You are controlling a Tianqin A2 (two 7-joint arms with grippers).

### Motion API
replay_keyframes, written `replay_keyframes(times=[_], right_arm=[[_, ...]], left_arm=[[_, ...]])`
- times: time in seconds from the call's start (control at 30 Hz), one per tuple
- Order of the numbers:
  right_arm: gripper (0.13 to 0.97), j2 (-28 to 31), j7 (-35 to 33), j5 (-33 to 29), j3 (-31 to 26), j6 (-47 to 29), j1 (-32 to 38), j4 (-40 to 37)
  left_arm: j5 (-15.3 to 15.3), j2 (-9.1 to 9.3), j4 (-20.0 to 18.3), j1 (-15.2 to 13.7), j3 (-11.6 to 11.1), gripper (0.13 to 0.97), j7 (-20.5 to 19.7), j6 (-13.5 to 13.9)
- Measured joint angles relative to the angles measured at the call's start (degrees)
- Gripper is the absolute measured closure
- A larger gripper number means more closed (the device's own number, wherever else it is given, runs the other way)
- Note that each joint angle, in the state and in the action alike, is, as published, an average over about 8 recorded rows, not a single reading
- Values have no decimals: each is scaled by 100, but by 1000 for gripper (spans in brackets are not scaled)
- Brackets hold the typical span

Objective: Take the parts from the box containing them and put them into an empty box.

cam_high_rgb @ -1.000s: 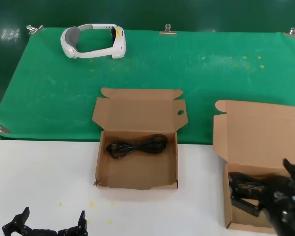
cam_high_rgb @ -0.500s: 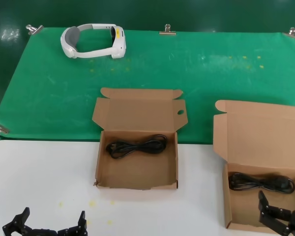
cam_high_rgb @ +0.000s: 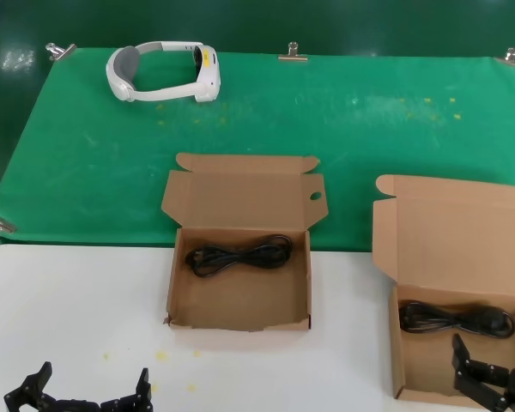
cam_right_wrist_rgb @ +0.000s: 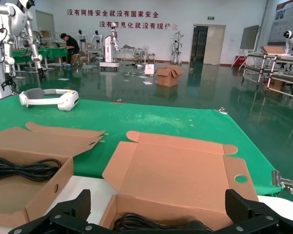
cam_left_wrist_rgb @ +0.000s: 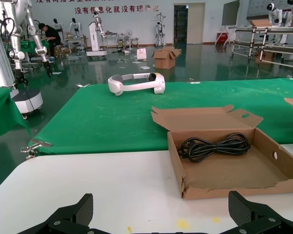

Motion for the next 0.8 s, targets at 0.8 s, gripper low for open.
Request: replay_keyframes(times=[0.8], right_arm=[[129, 0, 0, 0, 0, 0, 0, 0]], left_arm=[[0, 0, 0, 0, 0, 132, 0, 0]])
